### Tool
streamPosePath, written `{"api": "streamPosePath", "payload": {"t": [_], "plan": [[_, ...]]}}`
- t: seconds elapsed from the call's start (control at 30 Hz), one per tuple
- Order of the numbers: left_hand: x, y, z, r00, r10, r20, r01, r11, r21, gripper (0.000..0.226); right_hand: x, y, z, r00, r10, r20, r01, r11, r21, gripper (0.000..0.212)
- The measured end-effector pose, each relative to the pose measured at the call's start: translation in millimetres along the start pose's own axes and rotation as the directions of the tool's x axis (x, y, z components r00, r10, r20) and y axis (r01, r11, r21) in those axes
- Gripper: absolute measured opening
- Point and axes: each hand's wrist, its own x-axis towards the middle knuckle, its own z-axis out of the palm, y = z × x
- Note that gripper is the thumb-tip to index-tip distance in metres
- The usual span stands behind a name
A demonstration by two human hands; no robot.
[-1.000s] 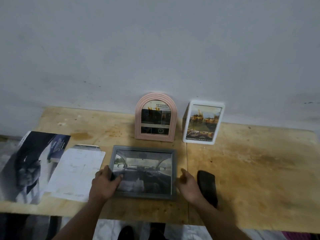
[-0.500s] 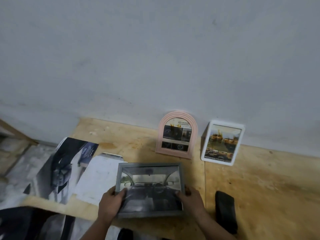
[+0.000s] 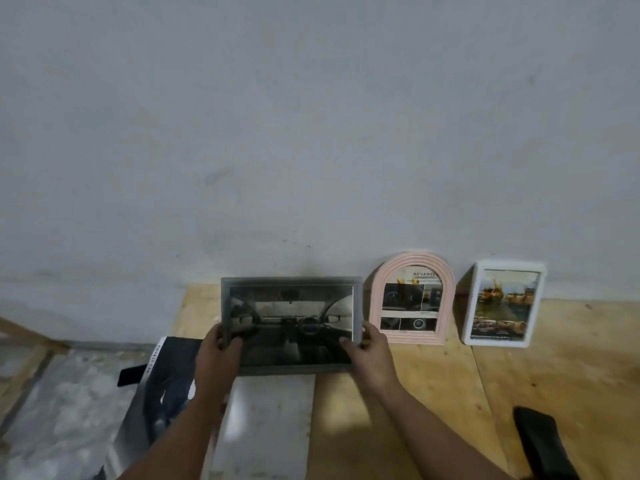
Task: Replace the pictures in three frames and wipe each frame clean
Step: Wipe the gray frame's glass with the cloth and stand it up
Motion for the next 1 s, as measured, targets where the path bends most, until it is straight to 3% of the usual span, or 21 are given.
{"api": "streamPosePath", "payload": {"t": [0.2,0.33,0.43,0.57,0.73,1.0], "plan": [[75,7,3,0.988,0.065,0.141,-0.063,0.998,-0.016,0.047,39,-16,30,0.99,0.088,-0.114,-0.083,0.995,0.045,0.074],[99,9,13,0.976,0.075,0.205,-0.064,0.996,-0.057,0.052,53,-30,32,0.98,0.11,-0.164,-0.099,0.992,0.075,0.06],[102,13,19,0.968,0.079,0.236,-0.067,0.996,-0.061,0.052,57,-40,28,0.982,0.138,-0.126,-0.122,0.985,0.12,0.053],[102,17,24,0.946,0.08,0.313,-0.063,0.996,-0.064,0.048,59,-40,28,0.985,0.155,-0.08,-0.144,0.982,0.12,0.068],[107,15,24,0.926,0.096,0.365,-0.086,0.995,-0.042,0.047,55,-40,33,0.988,0.141,-0.071,-0.131,0.983,0.127,0.067],[90,11,16,0.891,0.186,0.414,-0.226,0.973,0.05,0.049,35,-41,33,0.991,0.125,-0.049,-0.119,0.988,0.099,0.065]]}}
